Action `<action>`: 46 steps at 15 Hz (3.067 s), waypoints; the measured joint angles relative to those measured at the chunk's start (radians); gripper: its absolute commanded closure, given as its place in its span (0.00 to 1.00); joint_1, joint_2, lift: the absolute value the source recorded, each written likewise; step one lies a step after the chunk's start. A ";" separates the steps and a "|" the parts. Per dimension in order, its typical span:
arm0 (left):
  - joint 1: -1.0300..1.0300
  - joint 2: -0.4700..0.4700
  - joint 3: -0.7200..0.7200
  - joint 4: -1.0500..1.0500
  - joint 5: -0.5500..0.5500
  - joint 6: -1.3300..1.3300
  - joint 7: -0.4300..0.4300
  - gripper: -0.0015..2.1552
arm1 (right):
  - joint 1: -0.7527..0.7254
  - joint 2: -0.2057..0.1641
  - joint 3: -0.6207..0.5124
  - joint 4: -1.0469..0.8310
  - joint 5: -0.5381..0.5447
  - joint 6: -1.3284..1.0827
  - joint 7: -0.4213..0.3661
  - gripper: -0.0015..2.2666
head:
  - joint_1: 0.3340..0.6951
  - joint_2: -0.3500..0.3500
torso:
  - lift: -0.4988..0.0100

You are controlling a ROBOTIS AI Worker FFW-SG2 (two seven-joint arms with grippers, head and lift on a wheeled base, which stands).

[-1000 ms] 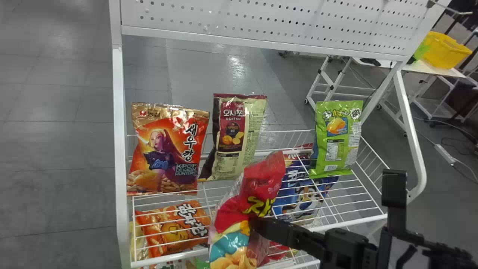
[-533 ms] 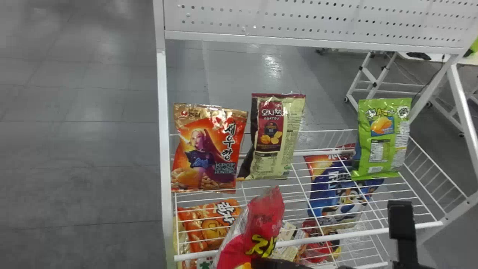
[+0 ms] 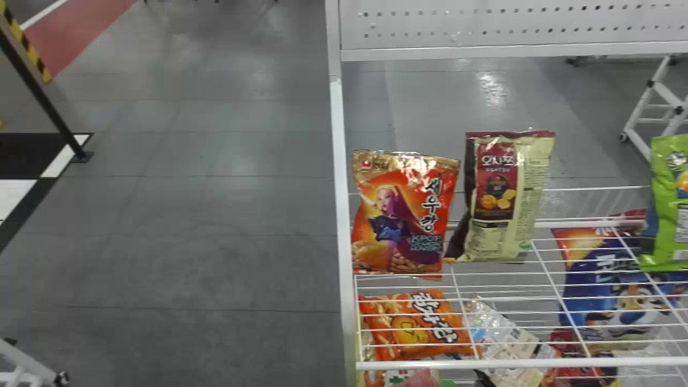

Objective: Hold basket handle with left hand then pick Jagalchi snack with right hand and place into basket

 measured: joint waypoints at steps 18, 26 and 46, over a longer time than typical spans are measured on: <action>-0.003 -0.003 -0.003 0.016 -0.001 -0.005 0.000 1.00 | 0.223 0.000 -0.091 -0.071 0.071 -0.531 0.040 0.04 | 1.00 0.29 | 0.97; -0.002 -0.002 -0.005 0.019 -0.001 -0.005 0.000 1.00 | 0.251 0.000 -0.165 -0.051 0.077 -0.946 -0.003 0.06 | 1.00 0.01 | 0.97; -0.006 -0.002 -0.022 0.022 -0.009 -0.005 0.000 1.00 | 0.207 0.000 0.028 0.286 0.315 -1.761 -0.290 0.06 | 1.00 0.00 | 0.97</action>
